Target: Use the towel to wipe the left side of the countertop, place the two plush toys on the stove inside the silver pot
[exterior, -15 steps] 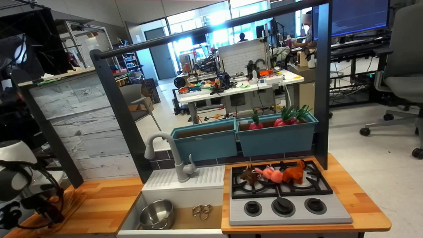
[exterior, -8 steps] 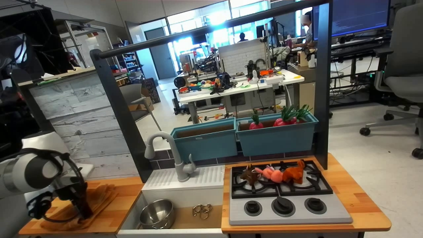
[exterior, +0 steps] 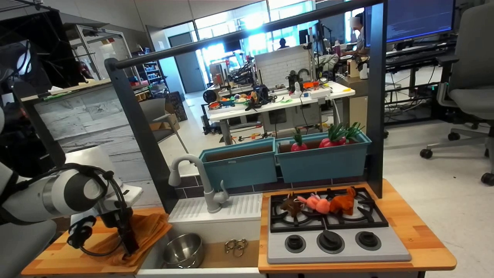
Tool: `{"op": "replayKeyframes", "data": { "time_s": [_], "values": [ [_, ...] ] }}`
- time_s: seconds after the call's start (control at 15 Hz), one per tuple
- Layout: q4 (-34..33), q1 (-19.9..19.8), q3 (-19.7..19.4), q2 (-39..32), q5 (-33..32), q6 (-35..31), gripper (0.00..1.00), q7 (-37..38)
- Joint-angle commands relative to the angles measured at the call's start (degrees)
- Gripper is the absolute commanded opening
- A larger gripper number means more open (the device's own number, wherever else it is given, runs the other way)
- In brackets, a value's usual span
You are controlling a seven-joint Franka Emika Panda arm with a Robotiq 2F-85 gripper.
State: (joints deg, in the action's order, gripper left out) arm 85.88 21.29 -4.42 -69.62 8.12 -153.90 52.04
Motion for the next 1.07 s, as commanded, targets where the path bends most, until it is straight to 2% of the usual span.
{"op": "replayKeyframes", "data": {
  "time_s": [0.0, 0.33, 0.47, 0.6, 0.8, 1.0],
  "values": [
    [-3.3, 3.3, 2.9, -4.0, -1.6, 0.9, 1.0, -1.6],
    [-6.3, 11.4, 5.9, -5.1, -4.0, -0.3, 1.0, -2.8],
    [-11.1, 14.3, 5.4, -7.2, -4.4, 0.6, 1.0, -1.7],
    [-17.0, 15.7, 3.3, -9.7, -3.9, 1.9, 1.0, 0.2],
    [-21.9, 12.1, 1.1, -11.3, -2.7, 4.8, 1.0, 2.9],
    [-19.0, 6.8, -0.6, -10.3, -1.9, 5.9, 1.0, 6.3]
  ]
}}
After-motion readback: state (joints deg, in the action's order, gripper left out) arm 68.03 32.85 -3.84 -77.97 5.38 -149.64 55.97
